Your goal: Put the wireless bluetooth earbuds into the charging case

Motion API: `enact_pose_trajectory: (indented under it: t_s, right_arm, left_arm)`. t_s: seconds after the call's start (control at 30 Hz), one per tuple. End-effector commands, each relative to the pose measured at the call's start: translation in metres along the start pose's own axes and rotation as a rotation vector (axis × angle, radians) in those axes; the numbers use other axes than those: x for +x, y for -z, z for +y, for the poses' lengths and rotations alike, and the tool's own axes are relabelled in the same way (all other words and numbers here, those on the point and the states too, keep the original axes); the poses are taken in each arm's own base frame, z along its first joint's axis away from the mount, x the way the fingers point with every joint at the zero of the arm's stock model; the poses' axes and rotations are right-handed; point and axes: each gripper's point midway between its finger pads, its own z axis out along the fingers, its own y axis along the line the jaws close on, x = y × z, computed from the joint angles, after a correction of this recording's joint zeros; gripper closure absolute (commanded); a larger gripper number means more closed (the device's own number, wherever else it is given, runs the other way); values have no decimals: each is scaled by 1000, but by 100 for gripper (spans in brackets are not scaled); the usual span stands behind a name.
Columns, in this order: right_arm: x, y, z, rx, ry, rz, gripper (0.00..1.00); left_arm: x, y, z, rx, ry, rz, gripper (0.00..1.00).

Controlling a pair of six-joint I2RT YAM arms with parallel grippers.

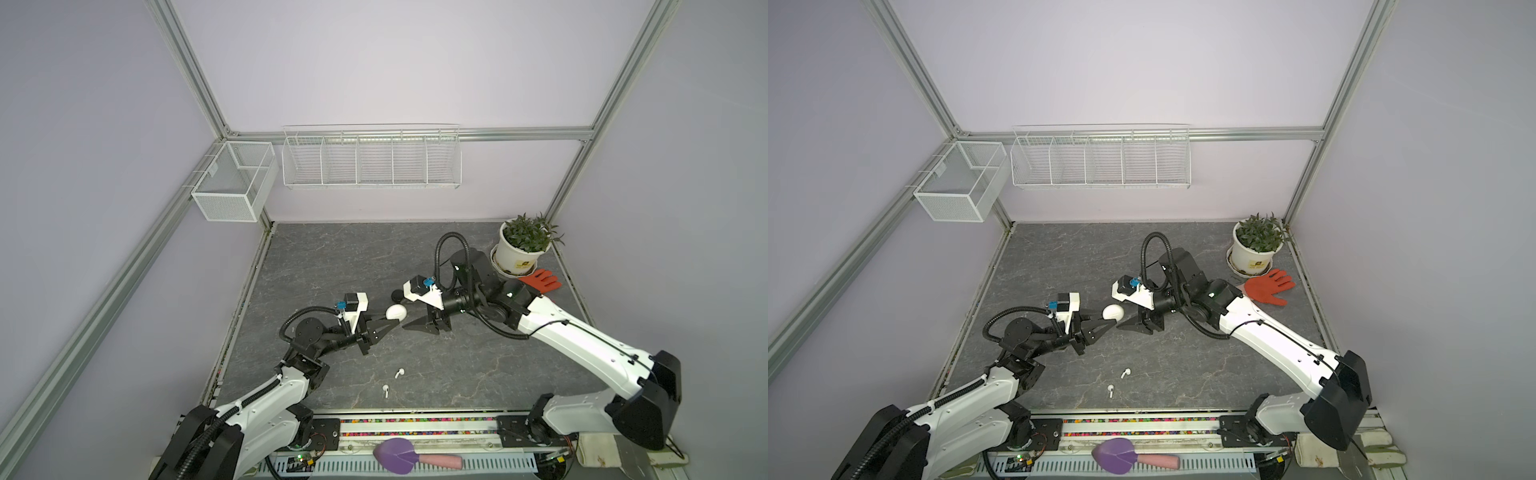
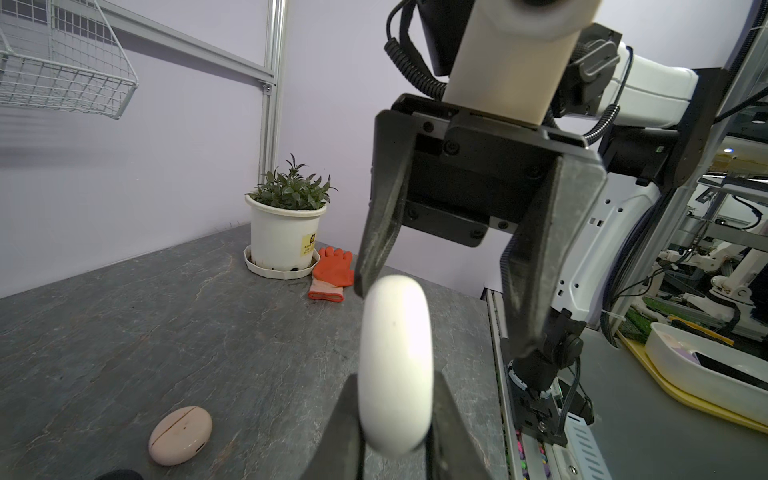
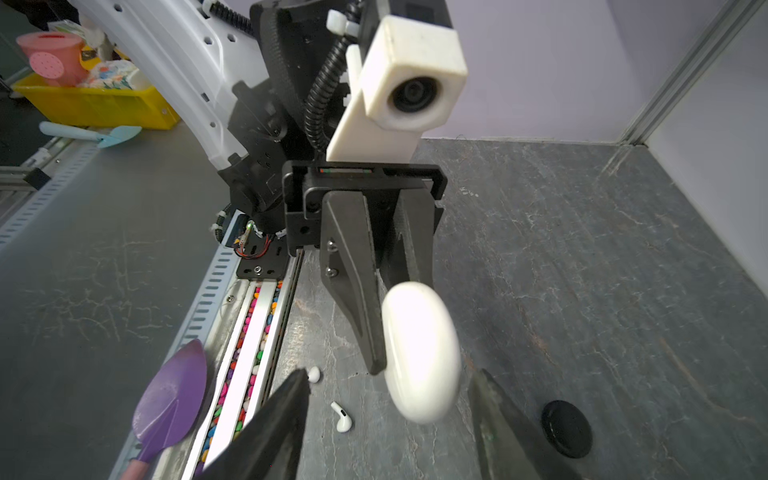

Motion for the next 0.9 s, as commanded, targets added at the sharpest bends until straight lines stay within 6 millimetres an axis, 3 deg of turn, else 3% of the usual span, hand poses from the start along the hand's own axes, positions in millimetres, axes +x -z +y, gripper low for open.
enact_pose_trajectory:
  t_s: [0.0, 0.3, 0.87]
  right_arm:
    - [-4, -7, -9, 100, 126, -26, 37]
    - [-2, -6, -24, 199, 186, -12, 37]
    - [-17, 4, -21, 198, 198, -50, 40]
  left_arm:
    - [-8, -2, -1, 3, -33, -28, 100]
    - [-2, -3, -1, 7, -32, -12, 100]
    - [0, -2, 1, -7, -28, -9, 100]
